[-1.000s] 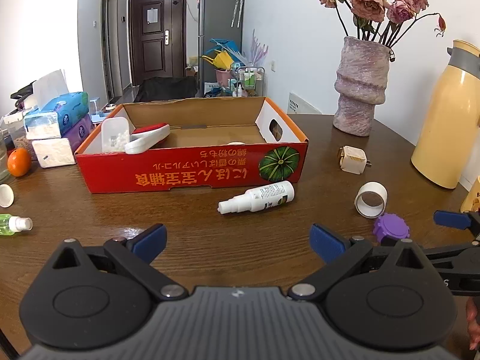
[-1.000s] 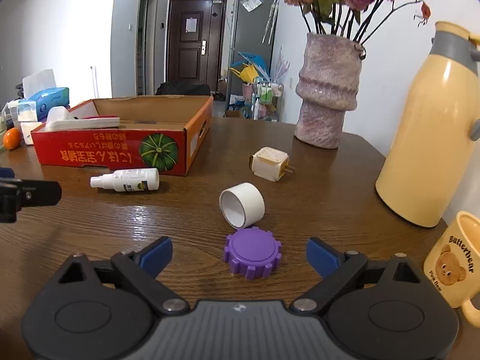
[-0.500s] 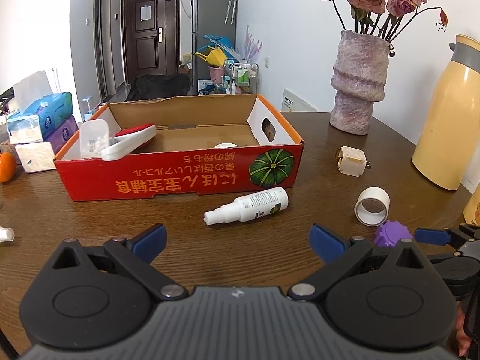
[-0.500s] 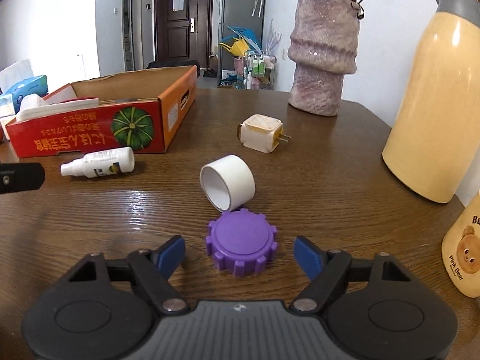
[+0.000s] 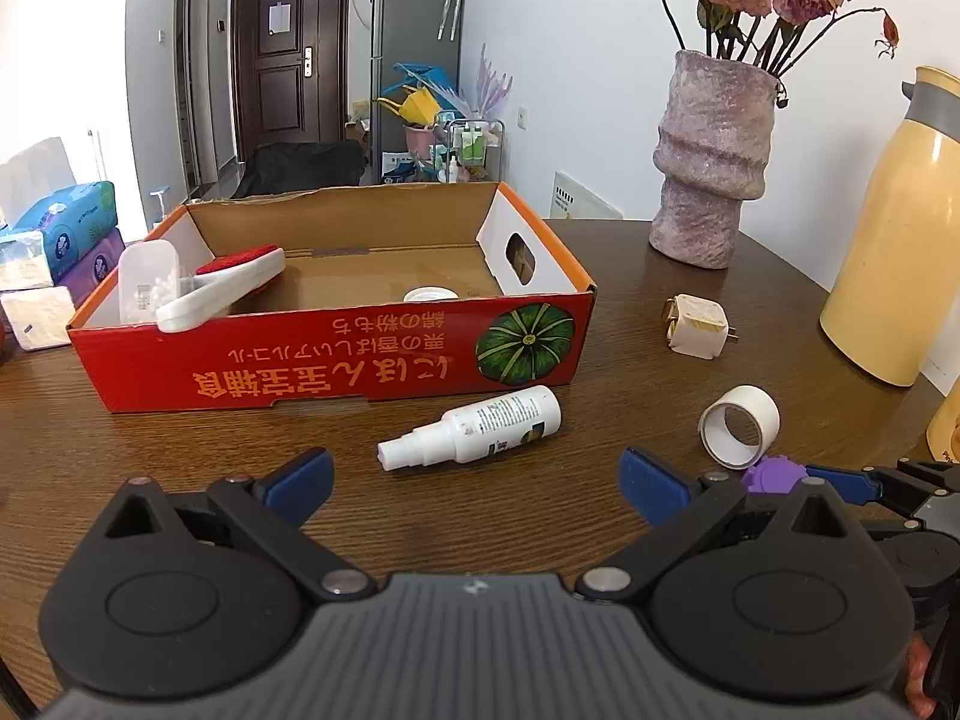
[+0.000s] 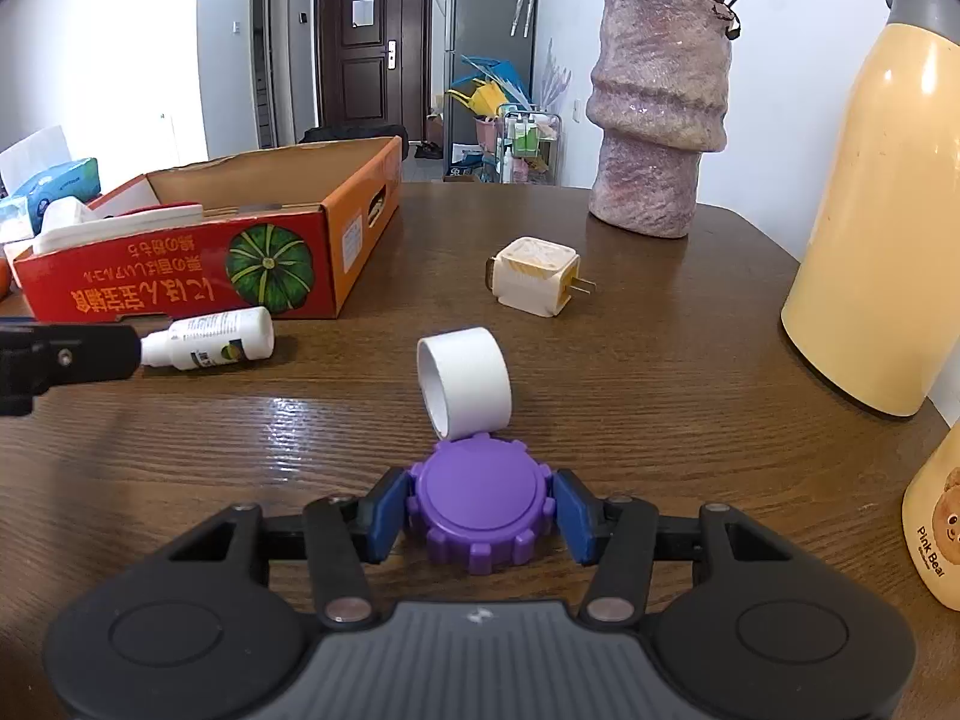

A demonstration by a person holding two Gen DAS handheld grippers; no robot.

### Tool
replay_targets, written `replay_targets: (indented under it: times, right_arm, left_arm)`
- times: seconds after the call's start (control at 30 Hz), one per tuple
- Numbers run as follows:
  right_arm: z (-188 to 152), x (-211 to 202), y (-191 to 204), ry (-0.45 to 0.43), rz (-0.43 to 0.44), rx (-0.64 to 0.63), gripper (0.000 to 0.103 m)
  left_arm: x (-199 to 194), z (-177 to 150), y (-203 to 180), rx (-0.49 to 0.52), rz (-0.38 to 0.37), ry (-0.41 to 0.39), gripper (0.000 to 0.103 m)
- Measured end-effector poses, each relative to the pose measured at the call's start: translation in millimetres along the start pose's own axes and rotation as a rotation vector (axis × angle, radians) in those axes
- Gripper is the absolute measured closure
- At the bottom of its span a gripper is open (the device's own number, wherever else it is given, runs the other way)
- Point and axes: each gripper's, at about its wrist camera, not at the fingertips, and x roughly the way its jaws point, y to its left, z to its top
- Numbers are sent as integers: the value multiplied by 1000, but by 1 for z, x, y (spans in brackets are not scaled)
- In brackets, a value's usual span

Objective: Organize rigid objects
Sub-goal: 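Move the right tool to the purple cap and close on it, then grasp the white spray bottle with the left tool while right holds purple cap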

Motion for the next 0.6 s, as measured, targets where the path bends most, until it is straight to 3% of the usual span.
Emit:
replay_targets:
  times: [0.6]
  right_arm:
    - [6,-12,-18,-62,-19,54,52]
  left_arm:
    - [33,9,-13,-16,25,51,0]
